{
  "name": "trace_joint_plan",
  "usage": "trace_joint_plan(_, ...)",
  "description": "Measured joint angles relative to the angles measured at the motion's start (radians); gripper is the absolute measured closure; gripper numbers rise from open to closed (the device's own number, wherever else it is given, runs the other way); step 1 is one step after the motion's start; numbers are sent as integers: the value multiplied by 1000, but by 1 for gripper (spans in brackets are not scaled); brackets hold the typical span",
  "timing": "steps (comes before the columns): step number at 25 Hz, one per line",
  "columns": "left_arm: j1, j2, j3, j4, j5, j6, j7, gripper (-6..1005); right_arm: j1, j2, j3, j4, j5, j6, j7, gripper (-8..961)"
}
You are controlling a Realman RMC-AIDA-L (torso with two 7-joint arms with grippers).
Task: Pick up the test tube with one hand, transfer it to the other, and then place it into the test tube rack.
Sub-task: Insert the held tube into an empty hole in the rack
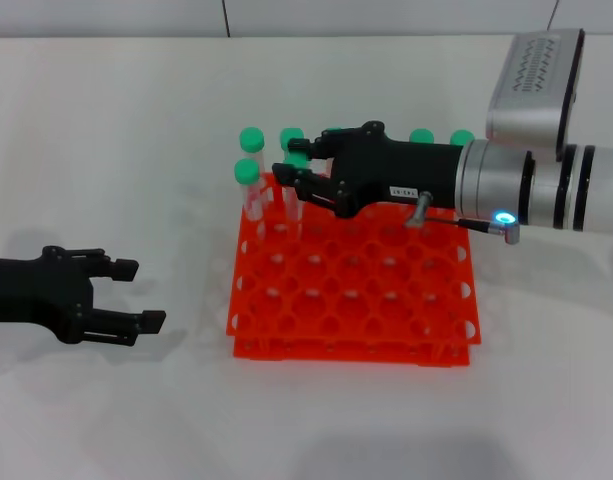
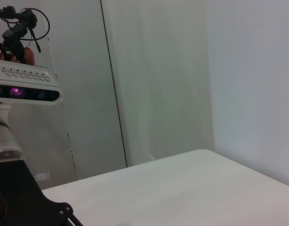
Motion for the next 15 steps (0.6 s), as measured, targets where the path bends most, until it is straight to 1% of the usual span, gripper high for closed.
trace_joint_plan(12,0,1,-2,0,-2,0,0,136,-4,-1,1,-11,0,-2,0,569)
trace_joint_plan(15,1,1,-2,0,-4,0,0,135,-12,-4,4,-23,0,-8,0,567)
